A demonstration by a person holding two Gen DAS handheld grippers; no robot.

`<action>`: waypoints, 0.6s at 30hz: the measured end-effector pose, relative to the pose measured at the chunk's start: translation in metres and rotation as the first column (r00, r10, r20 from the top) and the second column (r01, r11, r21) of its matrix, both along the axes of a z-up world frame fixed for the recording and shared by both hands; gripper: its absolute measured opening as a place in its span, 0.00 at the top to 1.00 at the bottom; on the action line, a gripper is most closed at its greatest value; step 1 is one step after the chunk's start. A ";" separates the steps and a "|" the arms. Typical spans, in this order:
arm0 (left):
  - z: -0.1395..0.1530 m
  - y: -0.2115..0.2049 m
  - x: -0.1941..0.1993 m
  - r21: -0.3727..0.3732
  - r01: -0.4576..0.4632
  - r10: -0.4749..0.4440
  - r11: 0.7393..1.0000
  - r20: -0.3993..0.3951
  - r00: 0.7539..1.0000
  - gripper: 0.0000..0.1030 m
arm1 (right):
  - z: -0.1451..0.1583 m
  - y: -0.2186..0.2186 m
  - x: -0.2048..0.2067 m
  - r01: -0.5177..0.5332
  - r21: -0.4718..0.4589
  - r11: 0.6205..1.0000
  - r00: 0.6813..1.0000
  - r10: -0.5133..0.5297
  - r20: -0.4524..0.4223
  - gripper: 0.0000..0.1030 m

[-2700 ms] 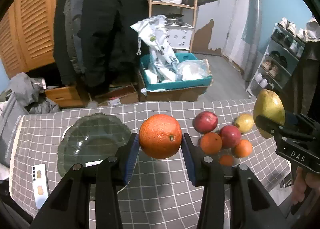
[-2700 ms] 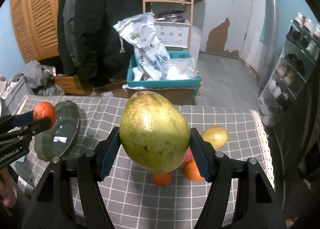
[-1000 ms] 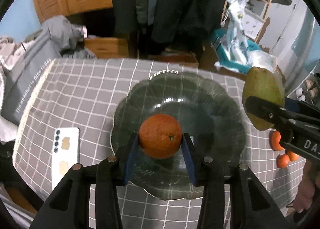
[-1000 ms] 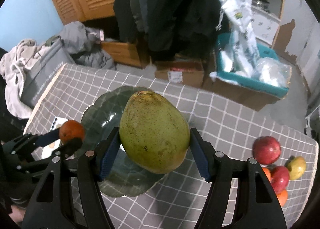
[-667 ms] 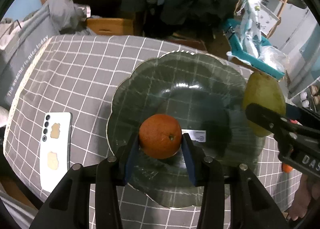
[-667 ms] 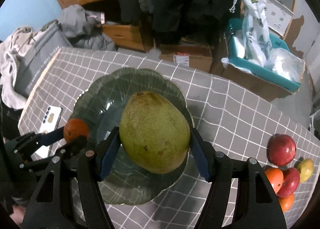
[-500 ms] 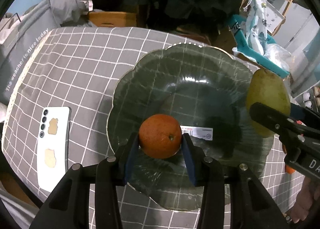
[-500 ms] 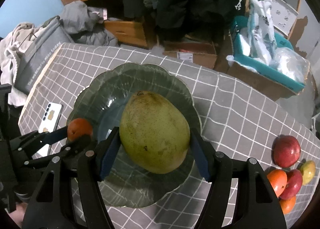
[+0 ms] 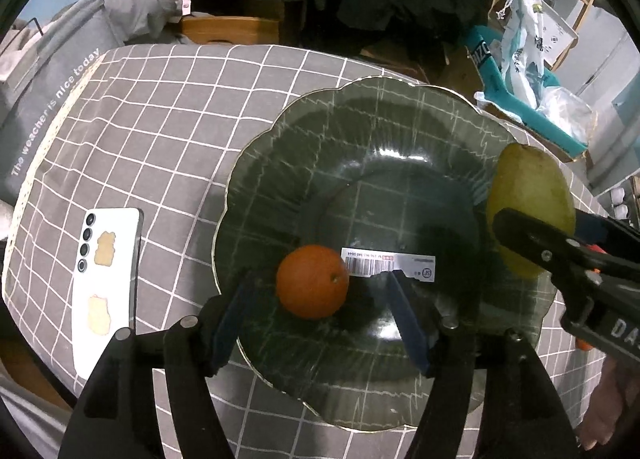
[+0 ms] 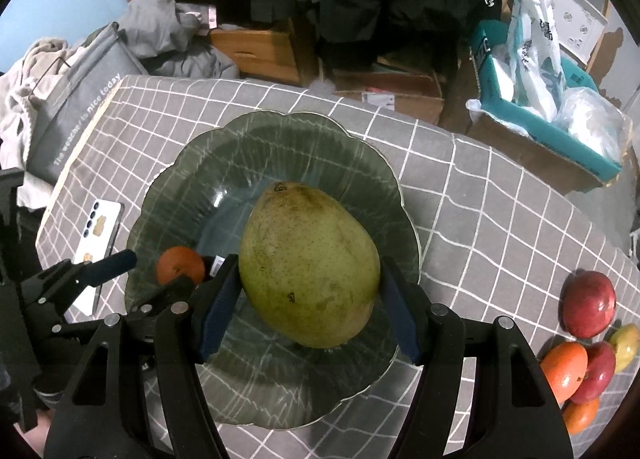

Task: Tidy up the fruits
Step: 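Lower the tangerine into the bowl and open the left tool while the right tool releases the mango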

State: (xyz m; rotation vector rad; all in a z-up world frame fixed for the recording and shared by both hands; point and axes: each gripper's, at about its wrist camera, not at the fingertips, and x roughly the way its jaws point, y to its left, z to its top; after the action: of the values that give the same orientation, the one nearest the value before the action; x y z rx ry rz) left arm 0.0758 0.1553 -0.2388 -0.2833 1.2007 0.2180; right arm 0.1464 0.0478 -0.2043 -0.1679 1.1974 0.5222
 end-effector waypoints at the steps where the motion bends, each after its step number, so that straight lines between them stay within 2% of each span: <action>1: 0.001 0.000 -0.001 0.003 -0.002 0.002 1.000 -0.002 1.000 0.32 | -0.001 0.001 0.001 0.000 0.000 1.000 1.000 0.000 -0.008 0.34; 18: 0.012 0.009 -0.017 0.023 -0.032 0.032 0.999 0.001 0.999 0.32 | -0.024 0.008 0.001 -0.014 -0.056 0.998 0.998 0.010 -0.068 0.33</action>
State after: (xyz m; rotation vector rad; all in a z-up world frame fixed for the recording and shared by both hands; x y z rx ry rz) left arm 0.0590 0.1644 -0.2271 -0.2821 1.1932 0.2593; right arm 0.1472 0.0561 -0.2287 -0.2068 1.2791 0.5078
